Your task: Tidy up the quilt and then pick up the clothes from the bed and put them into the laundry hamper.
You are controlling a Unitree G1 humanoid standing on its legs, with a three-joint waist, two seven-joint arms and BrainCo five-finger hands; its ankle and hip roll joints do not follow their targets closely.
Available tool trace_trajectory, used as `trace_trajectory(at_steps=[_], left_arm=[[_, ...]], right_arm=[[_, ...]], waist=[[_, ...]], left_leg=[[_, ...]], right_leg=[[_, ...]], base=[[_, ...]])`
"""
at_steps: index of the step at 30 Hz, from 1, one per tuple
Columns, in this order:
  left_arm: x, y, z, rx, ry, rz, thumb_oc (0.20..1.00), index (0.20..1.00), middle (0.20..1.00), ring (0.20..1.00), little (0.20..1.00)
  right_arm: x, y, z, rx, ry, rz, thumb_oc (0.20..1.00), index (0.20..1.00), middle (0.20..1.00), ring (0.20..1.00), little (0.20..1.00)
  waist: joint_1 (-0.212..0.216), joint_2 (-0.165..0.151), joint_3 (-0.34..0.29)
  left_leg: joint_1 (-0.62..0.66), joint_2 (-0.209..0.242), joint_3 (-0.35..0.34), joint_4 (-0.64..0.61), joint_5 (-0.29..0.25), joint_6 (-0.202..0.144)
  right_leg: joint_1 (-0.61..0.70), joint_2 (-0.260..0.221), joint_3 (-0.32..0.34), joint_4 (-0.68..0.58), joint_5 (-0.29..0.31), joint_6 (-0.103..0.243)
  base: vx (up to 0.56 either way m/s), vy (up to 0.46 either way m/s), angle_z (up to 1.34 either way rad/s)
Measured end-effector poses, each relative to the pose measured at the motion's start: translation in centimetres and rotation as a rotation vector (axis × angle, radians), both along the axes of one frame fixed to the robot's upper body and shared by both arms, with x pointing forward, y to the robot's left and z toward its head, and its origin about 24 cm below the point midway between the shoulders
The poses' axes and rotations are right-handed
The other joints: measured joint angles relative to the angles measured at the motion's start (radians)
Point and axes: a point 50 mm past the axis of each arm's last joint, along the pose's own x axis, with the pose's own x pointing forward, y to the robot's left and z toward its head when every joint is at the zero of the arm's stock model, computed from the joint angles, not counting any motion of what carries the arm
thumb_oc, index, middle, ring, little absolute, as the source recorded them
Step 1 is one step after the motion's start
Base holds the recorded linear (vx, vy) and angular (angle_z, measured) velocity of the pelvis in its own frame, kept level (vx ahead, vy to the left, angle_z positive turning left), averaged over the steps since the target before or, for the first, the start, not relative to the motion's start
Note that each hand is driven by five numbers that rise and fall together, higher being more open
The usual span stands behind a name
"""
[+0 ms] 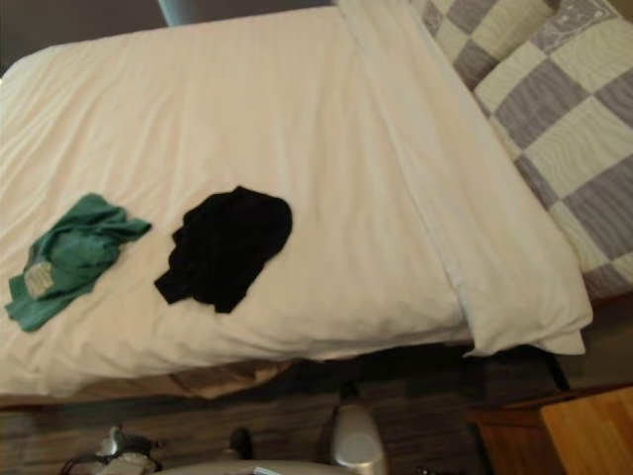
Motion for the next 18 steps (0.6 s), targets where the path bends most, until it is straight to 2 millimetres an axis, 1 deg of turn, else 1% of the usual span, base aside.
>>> trace_trajectory(at_steps=[1,2,3,4,5,6,7,8,9,10,11,12,13,14,15,16,17,18], left_arm=[[0.6,-0.5,0.3,-0.025,-0.138,0.137,1.0,1.0,1.0,1.0,1.0],[-1.3,0.2,0.0,0.015,-0.088,0.155,1.0,1.0,1.0,1.0,1.0],[-3.1,0.4,-0.4,0.035,-0.019,0.153,1.0,1.0,1.0,1.0,1.0],[-4.7,0.3,-0.7,0.06,0.066,0.122,1.0,1.0,1.0,1.0,1.0],[-4.4,0.0,-0.8,0.062,0.07,0.09,1.0,1.0,1.0,1.0,1.0],[-4.0,-0.3,-0.8,0.061,0.071,0.047,1.0,1.0,1.0,1.0,1.0],[-2.6,-0.9,-0.7,0.056,0.056,-0.031,1.0,1.0,1.0,1.0,1.0],[-2.6,-1.0,-0.8,0.05,0.061,-0.045,1.0,1.0,1.0,1.0,1.0],[-1.9,-1.3,-0.7,0.03,0.047,-0.064,1.0,1.0,1.0,1.0,1.0],[-1.2,-0.6,-0.4,0.043,0.038,-0.075,1.0,1.0,1.0,1.0,1.0],[-0.8,-0.2,-0.2,0.056,0.031,-0.085,1.0,1.0,1.0,1.0,1.0],[-0.4,0.7,0.1,0.066,0.024,-0.092,1.0,1.0,1.0,1.0,1.0],[-1.9,1.3,-0.1,0.041,0.065,-0.041,1.0,1.0,1.0,1.0,1.0],[-3.2,0.8,-0.5,0.018,0.094,-0.033,1.0,1.0,1.0,1.0,1.0],[-4.4,1.0,-0.7,0.015,0.124,-0.023,1.0,1.0,1.0,1.0,1.0],[-5.0,1.0,-0.8,0.007,0.136,0.0,1.0,1.0,1.0,1.0,1.0],[-4.9,1.1,-0.7,0.004,0.126,0.02,1.0,1.0,1.0,1.0,1.0],[-4.1,1.1,-0.6,-0.008,0.084,0.045,1.0,1.0,1.0,1.0,1.0]], right_arm=[[-1.4,0.6,-0.4,0.035,0.063,-0.045,1.0,1.0,1.0,1.0,1.0],[0.3,0.8,-0.3,0.03,0.026,0.005,1.0,1.0,1.0,1.0,1.0],[2.3,0.9,0.0,0.026,-0.038,0.06,1.0,1.0,1.0,1.0,1.0],[4.7,0.7,0.6,0.0,-0.119,0.13,1.0,1.0,1.0,1.0,1.0],[4.8,0.2,0.8,-0.014,-0.125,0.133,1.0,1.0,1.0,1.0,1.0],[4.2,-0.6,0.9,-0.034,-0.106,0.122,1.0,1.0,1.0,1.0,1.0],[2.2,-2.0,1.0,-0.07,-0.04,0.097,1.0,1.0,1.0,1.0,1.0],[1.5,-2.8,1.2,-0.098,-0.015,0.091,1.0,1.0,1.0,1.0,1.0],[-0.6,-3.4,1.2,-0.12,0.045,0.068,1.0,1.0,1.0,1.0,1.0],[-1.6,-2.9,0.9,-0.113,0.068,0.056,1.0,1.0,1.0,1.0,1.0],[-2.0,-2.2,0.6,-0.092,0.072,0.056,1.0,1.0,1.0,1.0,1.0],[-2.5,-0.5,-0.1,-0.049,0.08,0.049,1.0,1.0,1.0,1.0,1.0],[-1.9,1.7,-0.7,0.007,0.053,0.054,1.0,1.0,1.0,1.0,1.0],[-1.4,2.5,-0.9,0.024,0.037,0.066,1.0,1.0,1.0,1.0,1.0],[-0.5,3.1,-0.9,0.034,0.013,0.098,1.0,1.0,1.0,1.0,1.0],[0.7,3.6,-0.9,0.033,-0.016,0.123,1.0,1.0,1.0,1.0,1.0],[1.3,3.8,-0.8,0.04,-0.037,0.115,1.0,1.0,1.0,1.0,1.0],[1.7,3.7,-0.8,0.041,-0.05,0.087,1.0,1.0,1.0,1.0,1.0]], waist=[[0.044,-0.013,0.001],[0.077,-0.049,-0.023],[0.083,-0.068,-0.031],[0.079,-0.053,-0.038],[0.077,-0.044,-0.037],[0.073,-0.024,-0.039],[0.066,0.005,-0.039],[0.058,0.037,-0.044],[0.038,0.068,-0.06],[0.033,0.056,-0.067],[0.021,0.036,-0.073],[0.016,0.017,-0.071],[0.043,0.034,-0.069],[0.047,0.028,-0.063],[0.06,0.058,-0.065],[0.048,0.066,-0.066],[0.043,0.051,-0.066],[0.041,0.025,-0.056]], left_leg=[[-0.004,0.078,0.0,0.035,-0.072,0.048],[0.019,0.107,-0.052,-0.053,-0.062,-0.007],[0.03,0.148,-0.082,-0.107,-0.047,-0.041],[0.011,0.198,-0.118,-0.179,-0.014,-0.093],[-0.015,0.197,-0.12,-0.177,-0.003,-0.095],[-0.041,0.187,-0.119,-0.154,0.003,-0.094],[-0.065,0.141,-0.104,-0.082,-0.002,-0.085],[-0.063,0.115,-0.089,-0.082,0.008,-0.052],[-0.042,0.052,-0.1,-0.12,0.029,-0.018],[-0.025,0.011,-0.089,-0.129,0.034,-0.05],[-0.014,-0.038,-0.088,-0.153,0.038,-0.043],[0.017,-0.102,-0.077,-0.204,0.055,-0.018],[0.096,-0.129,-0.006,-0.332,0.104,0.035],[0.149,-0.13,0.03,-0.398,0.116,0.055],[0.174,-0.111,0.043,-0.433,0.129,0.056],[0.155,-0.097,0.045,-0.432,0.131,0.053],[0.153,-0.104,0.043,-0.432,0.131,0.054],[0.149,-0.122,0.042,-0.432,0.135,0.059]], right_leg=[[0.036,0.03,0.028,-0.002,-0.016,-0.004],[0.014,0.043,0.083,0.02,-0.019,-0.012],[0.016,0.054,0.1,0.011,-0.018,-0.007],[0.015,0.055,0.108,-0.006,-0.008,0.007],[0.016,0.042,0.107,-0.011,0.004,0.009],[0.027,0.031,0.095,-0.024,0.021,0.029],[0.057,-0.002,0.069,-0.061,0.044,0.047],[0.087,-0.012,0.066,-0.077,0.037,0.052],[0.108,-0.031,0.056,-0.093,0.038,0.074],[0.116,-0.081,0.07,-0.065,0.036,0.081],[0.107,-0.121,0.107,-0.046,0.042,0.057],[0.075,-0.17,0.163,-0.018,0.102,0.046],[0.042,-0.202,0.133,-0.01,0.205,0.057],[0.039,-0.161,0.093,-0.003,0.179,0.069],[0.044,-0.091,0.089,-0.043,0.14,0.096],[0.053,-0.01,0.087,-0.1,0.127,0.091],[0.061,0.006,0.086,-0.116,0.127,0.091],[0.073,0.006,0.079,-0.148,0.11,0.062]], base=[[0.2,0.568,-0.55],[0.17,0.543,-0.66],[0.13,0.461,-1.04],[0.16,0.57,-0.43],[0.2,0.605,-0.05],[0.22,0.637,0.3],[0.2,0.57,0.4],[0.17,0.635,0.56],[0.12,0.477,0.48],[0.13,0.462,0.46],[0.15,0.352,0.29],[0.27,0.485,-0.45],[0.26,0.382,-0.86],[0.21,0.26,-1.35],[0.11,0.095,-0.85],[0.09,0.055,-0.47],[0.11,0.02,0.0],[0.08,-0.011,0.16]])
